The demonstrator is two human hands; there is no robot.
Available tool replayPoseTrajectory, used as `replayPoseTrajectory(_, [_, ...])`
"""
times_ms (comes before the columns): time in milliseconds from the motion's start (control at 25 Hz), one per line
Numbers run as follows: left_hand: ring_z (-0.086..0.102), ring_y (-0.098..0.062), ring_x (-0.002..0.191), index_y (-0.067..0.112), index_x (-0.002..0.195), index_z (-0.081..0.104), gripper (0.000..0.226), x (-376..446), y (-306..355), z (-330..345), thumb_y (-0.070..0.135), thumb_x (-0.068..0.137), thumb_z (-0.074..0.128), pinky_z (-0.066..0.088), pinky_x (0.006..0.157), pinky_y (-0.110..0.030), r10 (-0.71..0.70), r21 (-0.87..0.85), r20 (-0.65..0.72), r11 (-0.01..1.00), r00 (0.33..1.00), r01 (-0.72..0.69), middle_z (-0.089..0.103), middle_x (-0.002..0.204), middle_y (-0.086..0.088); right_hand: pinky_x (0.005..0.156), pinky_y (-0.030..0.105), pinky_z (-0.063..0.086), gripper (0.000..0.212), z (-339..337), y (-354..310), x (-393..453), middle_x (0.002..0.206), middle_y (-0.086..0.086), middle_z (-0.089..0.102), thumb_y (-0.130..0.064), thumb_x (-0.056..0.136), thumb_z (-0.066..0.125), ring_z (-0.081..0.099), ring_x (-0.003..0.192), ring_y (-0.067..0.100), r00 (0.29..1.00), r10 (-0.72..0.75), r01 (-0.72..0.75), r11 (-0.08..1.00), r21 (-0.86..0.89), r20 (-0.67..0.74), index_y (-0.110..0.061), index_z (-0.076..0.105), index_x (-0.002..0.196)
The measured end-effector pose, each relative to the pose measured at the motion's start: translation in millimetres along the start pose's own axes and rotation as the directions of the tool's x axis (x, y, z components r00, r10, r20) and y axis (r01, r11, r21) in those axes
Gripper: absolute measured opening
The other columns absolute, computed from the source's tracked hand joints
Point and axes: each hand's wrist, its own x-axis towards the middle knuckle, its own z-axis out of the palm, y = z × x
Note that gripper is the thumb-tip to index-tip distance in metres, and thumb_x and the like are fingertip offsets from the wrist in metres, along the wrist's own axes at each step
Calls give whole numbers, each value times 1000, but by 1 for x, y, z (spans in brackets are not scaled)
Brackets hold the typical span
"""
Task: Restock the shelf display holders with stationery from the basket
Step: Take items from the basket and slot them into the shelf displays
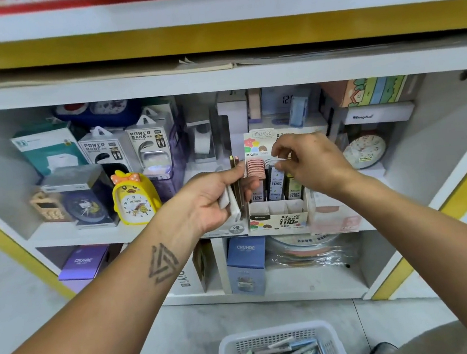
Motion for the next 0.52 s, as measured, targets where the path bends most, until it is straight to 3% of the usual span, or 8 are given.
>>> replayPoseTrajectory(160, [71, -22, 73, 4, 89, 66, 12, -1, -2, -1, 14, 94, 63, 56, 59, -26, -4, 19, 3, 1000, 1000, 4, 72, 95, -19, 76, 36, 54, 7, 7, -3, -2, 94, -1, 73, -20, 90, 72, 66, 89, 24, 998, -5, 11, 996, -84, 67, -20, 74, 96])
replayPoseTrajectory(280, [72, -25, 80, 2, 93, 66, 14, -1, -2, 0, 13, 97, 59, 58, 60, -28, -27, 7, 37, 1000, 999, 26, 72, 100, -23, 75, 38, 52, 12, 8, -3, 1, 103, 1, 67, -17, 94, 65, 63, 94, 26, 997, -79, 73, 970, -233, -18, -13, 76, 98])
replayPoseTrajectory(320, [73, -27, 81, 0, 98, 65, 15, -1, -2, 0, 13, 98, 57, 59, 61, -30, -36, -1, 59, 999, 998, 37, 72, 100, -24, 76, 37, 51, 13, 7, -4, 3, 104, 1, 66, -17, 94, 64, 62, 92, 23, 997, -61, 52, 981, -189, -43, -12, 76, 99])
replayPoseTrajectory(400, [73, -29, 85, -3, 110, 62, 20, -2, -3, 3, 12, 98, 55, 60, 67, -33, -50, -19, 111, 998, 992, 53, 72, 101, -26, 74, 27, 47, 11, 4, -10, 6, 98, -3, 69, -21, 94, 67, 60, 81, 10, 999, 44, -43, 995, 87, -3, -17, 76, 98])
replayPoseTrajectory(520, [72, -28, 88, -3, 113, 64, 24, -2, -7, 10, 10, 92, 62, 59, 66, -32, -21, 40, 172, 999, 985, 14, 71, 105, -25, 57, 16, 45, 14, 1, -25, 3, 82, -4, 72, -32, 92, 71, 60, 61, 1, 955, 186, -288, 774, 564, 233, -19, 76, 94])
